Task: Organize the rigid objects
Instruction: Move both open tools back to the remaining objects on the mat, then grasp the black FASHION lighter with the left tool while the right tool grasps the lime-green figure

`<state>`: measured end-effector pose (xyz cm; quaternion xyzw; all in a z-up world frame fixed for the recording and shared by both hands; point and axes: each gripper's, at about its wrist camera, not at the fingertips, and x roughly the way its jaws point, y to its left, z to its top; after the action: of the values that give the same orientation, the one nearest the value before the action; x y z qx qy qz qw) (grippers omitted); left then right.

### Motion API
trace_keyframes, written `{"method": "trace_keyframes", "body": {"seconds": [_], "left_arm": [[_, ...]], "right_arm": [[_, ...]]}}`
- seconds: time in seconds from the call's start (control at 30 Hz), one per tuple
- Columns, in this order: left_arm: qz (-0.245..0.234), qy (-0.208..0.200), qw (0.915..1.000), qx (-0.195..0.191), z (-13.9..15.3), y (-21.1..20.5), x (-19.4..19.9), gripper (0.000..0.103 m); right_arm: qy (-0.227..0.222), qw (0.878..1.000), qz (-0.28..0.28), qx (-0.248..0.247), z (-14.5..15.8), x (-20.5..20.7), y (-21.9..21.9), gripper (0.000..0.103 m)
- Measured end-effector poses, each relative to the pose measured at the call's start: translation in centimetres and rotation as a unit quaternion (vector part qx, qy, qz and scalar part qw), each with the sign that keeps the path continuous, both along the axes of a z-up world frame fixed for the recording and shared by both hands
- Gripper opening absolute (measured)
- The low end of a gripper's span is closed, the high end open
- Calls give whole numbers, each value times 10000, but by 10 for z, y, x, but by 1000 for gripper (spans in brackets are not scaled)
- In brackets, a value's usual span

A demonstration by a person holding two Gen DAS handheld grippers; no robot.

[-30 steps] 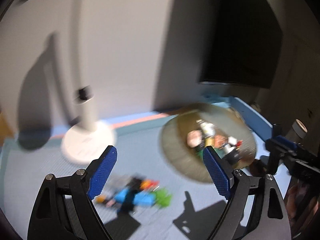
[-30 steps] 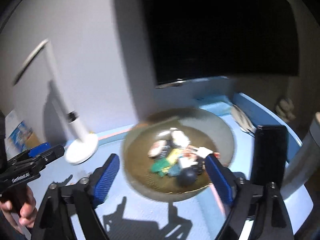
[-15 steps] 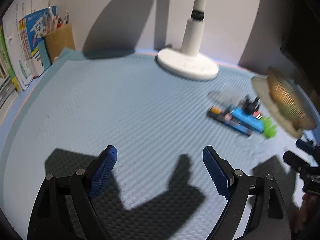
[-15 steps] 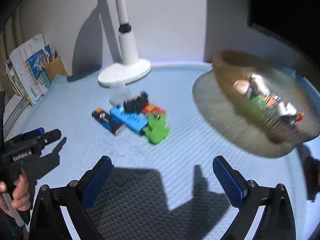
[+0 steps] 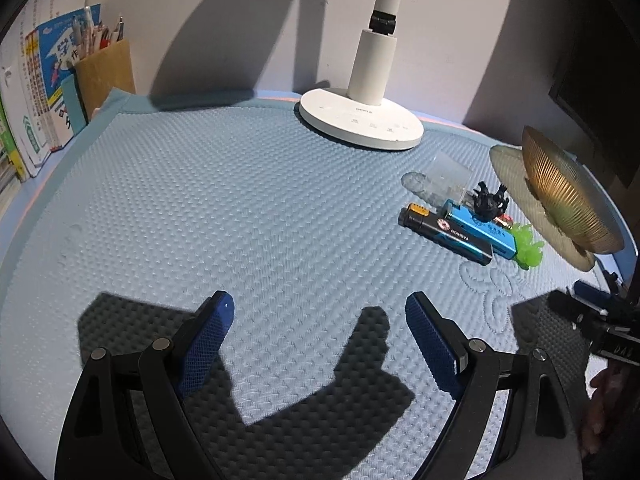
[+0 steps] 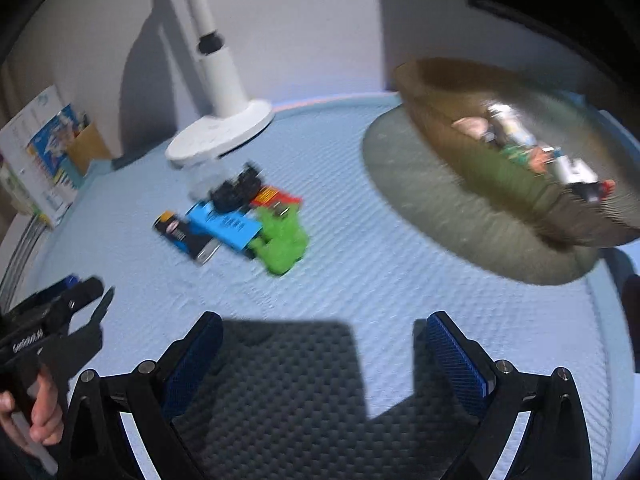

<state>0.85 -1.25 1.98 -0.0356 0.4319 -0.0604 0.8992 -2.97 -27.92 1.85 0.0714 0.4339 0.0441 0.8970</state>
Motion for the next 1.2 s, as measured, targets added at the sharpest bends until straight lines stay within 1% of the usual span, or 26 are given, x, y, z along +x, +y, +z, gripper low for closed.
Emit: {"method": "trace_keyframes", "body": {"seconds": [0.07, 0.13, 0.23, 0.3, 0.33, 0.43, 0.47, 0.53, 0.57, 0.7, 0.77, 0.87, 0.97, 1.03, 1.1, 1.13, 1.2], "left_arm": [[-13, 33, 9998, 175, 0, -5, 1, 87], [-79, 64, 9996, 269, 2, -13, 2, 87], [-282, 160, 9995, -10, 12, -35, 5, 87], [-378, 181, 9991, -11, 17, -53, 10, 87], [-419, 195, 9989, 87, 17, -64, 15, 87], [-580, 91, 9964, 615, 13, -100, 28, 87], [-609, 132, 9955, 707, 9, -107, 32, 87], [-709, 270, 9945, 719, 1, -117, 41, 87], [-666, 330, 9946, 723, -2, -121, 46, 87], [-602, 354, 9945, 778, -7, -127, 56, 87], [-553, 358, 9949, 761, -6, -121, 58, 87], [-395, 404, 9964, 634, -3, -96, 57, 87], [-148, 430, 9977, 501, 1, -57, 53, 86], [159, 444, 9975, 520, 3, -26, 52, 86], [301, 466, 9973, 473, 6, -5, 52, 86], [326, 472, 9975, 418, 8, 4, 52, 86], [230, 428, 9985, 266, 14, 9, 52, 86]], "right_arm": [[-126, 9999, -77, -25, 4, -4, -2, 101], [-119, 9999, -83, -42, 5, -3, -2, 101], [-53, 10000, -71, -22, 3, -1, -2, 101], [-66, 9999, -98, 1, 3, -1, -4, 101], [-97, 9999, -116, 30, 4, -2, -5, 101], [-140, 9997, -152, 105, 5, -5, -9, 101], [-138, 9997, -157, 122, 5, -5, -9, 101], [-132, 9997, -151, 160, 5, -6, -9, 101], [-119, 9997, -137, 185, 5, -5, -10, 101], [-50, 9996, -99, 255, 3, -3, -9, 101], [-29, 9995, -92, 287, 2, -3, -9, 101], [-40, 9994, -70, 330, 3, -4, -10, 101], [-26, 9994, -33, 352, 2, -4, -10, 101], [-9, 9994, -13, 358, 2, -4, -9, 101], [50, 9993, 44, 361, 1, -3, -8, 101], [112, 9992, 74, 373, 1, -2, -7, 101], [215, 9988, 117, 423, 2, -1, -5, 101]]}}
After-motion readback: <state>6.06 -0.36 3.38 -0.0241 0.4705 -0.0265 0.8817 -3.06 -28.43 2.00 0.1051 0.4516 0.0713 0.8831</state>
